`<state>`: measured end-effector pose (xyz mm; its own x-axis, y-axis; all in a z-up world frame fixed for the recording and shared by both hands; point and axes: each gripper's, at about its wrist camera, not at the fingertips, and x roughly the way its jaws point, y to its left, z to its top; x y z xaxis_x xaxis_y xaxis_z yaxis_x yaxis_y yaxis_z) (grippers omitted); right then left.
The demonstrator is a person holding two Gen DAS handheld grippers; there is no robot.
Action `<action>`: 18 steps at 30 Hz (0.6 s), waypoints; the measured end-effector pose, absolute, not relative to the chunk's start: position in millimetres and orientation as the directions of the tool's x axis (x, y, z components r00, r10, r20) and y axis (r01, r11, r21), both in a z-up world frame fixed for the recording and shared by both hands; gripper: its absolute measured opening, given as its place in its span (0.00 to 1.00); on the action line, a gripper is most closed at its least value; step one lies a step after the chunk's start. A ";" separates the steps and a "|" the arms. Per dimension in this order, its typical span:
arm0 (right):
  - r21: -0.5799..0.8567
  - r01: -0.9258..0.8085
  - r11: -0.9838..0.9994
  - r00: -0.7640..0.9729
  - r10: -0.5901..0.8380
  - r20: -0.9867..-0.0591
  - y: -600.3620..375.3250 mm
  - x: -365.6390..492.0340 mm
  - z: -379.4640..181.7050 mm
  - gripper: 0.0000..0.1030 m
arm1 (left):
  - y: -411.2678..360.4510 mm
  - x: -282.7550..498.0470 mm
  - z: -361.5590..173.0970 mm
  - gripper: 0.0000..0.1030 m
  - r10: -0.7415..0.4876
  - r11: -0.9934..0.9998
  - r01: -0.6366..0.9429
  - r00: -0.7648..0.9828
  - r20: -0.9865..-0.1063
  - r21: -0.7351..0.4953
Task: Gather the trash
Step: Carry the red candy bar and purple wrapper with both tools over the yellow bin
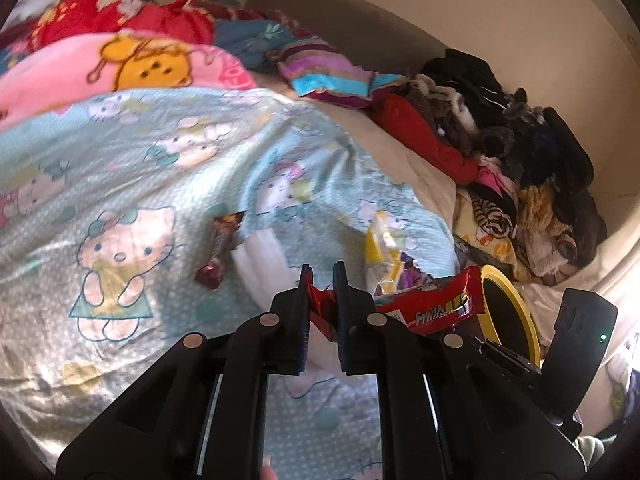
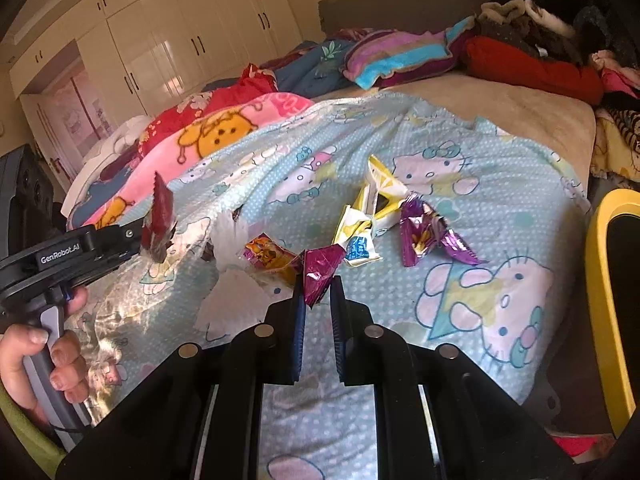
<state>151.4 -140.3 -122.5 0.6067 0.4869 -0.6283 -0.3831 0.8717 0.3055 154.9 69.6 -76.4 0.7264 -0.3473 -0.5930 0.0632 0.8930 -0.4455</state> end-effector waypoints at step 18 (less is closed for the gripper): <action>0.314 -0.318 0.895 0.666 0.446 -0.598 -203.1 132.0 -102.4 0.12 | 15.4 146.6 -47.8 0.06 -0.346 0.924 0.158 0.729 -0.591 -0.347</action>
